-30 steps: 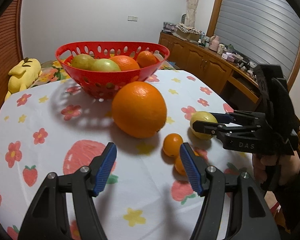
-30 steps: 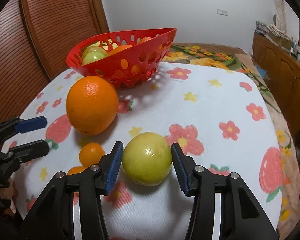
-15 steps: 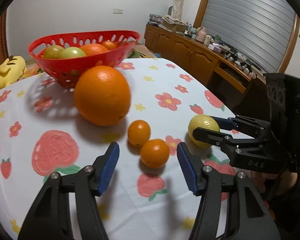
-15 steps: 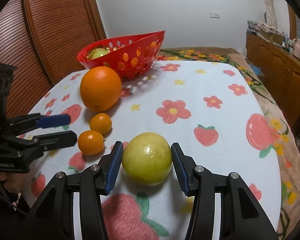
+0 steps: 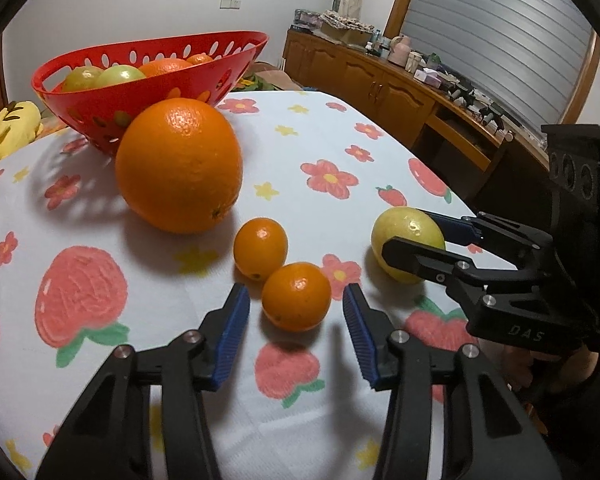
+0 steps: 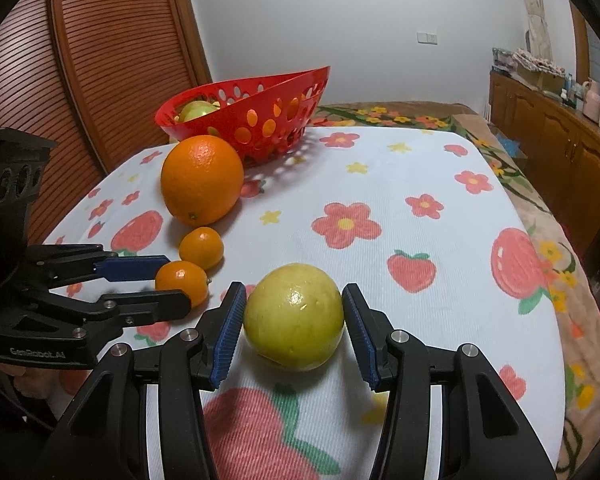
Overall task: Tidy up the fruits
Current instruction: 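Close right tool on the yellow-green fruit while left tool closes on the small mandarin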
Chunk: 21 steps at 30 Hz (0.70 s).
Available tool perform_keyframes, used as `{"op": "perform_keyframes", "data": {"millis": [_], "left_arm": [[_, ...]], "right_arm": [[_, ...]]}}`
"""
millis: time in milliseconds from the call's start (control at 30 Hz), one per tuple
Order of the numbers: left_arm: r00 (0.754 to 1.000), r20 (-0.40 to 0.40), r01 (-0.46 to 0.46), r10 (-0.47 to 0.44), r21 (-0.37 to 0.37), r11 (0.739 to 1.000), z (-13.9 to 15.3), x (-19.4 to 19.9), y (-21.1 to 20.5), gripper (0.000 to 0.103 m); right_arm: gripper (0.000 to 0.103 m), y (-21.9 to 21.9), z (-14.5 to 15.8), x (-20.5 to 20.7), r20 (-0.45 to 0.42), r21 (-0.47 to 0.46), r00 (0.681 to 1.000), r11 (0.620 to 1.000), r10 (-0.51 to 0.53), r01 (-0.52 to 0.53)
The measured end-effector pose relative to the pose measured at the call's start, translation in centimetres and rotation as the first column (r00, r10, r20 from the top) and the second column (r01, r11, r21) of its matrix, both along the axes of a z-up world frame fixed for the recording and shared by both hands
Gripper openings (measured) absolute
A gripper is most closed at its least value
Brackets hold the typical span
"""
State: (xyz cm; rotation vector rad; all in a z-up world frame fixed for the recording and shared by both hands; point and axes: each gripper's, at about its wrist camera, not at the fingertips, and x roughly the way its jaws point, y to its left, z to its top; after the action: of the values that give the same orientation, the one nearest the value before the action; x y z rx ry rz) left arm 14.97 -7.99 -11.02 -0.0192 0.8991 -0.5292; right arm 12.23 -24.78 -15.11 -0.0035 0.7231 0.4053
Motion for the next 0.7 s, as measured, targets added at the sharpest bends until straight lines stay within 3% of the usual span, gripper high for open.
{"op": "perform_keyframes", "data": {"millis": [133, 700], "left_arm": [[1.0, -0.004, 0.002, -0.002, -0.009, 1.0, -0.3, 0.1, 0.0, 0.034], [0.998, 0.053, -0.042, 0.045, -0.044, 0.998, 1.7, -1.0, 2.6, 0.033]], "right_arm": [[0.051, 0.1, -0.1, 0.1, -0.011, 0.002, 1.0, 1.0, 0.008, -0.008], [0.051, 0.2, -0.2, 0.1, -0.015, 0.004, 1.0, 1.0, 0.013, -0.013]]}}
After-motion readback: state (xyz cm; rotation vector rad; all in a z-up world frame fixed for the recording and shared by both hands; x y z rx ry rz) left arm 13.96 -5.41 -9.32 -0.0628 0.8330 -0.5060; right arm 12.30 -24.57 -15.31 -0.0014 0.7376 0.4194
